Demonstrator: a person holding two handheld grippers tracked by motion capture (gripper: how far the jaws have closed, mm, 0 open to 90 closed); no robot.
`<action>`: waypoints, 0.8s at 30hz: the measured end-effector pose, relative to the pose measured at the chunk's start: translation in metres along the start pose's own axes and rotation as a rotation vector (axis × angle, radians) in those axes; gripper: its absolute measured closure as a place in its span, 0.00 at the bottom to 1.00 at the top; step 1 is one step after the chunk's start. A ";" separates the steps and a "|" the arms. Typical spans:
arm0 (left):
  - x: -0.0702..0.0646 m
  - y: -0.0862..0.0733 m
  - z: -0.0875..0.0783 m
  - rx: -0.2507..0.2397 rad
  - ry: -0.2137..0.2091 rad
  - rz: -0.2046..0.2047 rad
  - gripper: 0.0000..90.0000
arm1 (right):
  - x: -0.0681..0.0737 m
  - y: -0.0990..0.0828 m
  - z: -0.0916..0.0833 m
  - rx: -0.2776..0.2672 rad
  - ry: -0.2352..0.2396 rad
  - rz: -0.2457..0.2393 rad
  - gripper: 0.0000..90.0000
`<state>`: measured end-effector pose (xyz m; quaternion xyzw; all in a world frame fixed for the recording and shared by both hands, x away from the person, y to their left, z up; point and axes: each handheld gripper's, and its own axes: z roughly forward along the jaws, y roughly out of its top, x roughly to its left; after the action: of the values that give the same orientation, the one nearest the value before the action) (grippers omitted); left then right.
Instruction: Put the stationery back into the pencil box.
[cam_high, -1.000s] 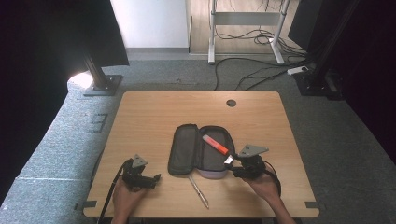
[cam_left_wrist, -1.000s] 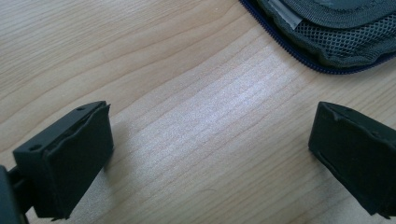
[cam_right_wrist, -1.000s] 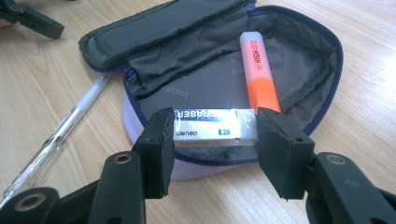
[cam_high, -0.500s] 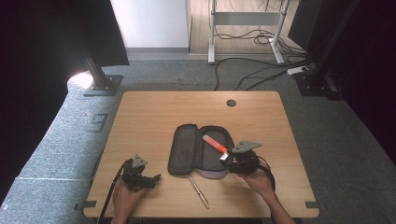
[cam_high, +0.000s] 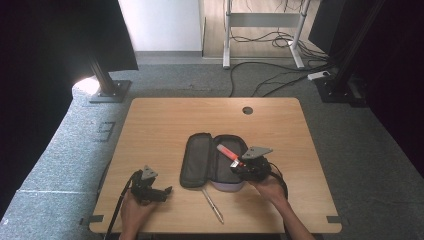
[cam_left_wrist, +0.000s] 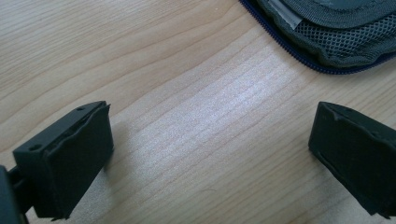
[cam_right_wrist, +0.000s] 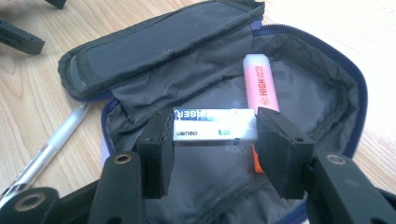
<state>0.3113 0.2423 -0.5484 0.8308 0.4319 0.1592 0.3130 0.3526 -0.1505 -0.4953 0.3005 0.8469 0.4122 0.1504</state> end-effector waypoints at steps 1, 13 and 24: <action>0.000 0.000 0.000 0.000 0.000 0.000 0.00 | 0.000 0.000 0.002 0.000 0.001 -0.001 0.53; 0.000 0.000 0.000 0.000 0.000 0.000 0.00 | -0.001 0.003 0.021 0.009 0.003 -0.001 0.53; 0.000 0.000 0.000 0.000 0.000 0.000 0.00 | 0.000 0.008 0.037 0.026 0.002 -0.015 0.53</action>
<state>0.3113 0.2423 -0.5484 0.8307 0.4320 0.1592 0.3129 0.3748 -0.1241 -0.5117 0.2956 0.8546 0.4003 0.1486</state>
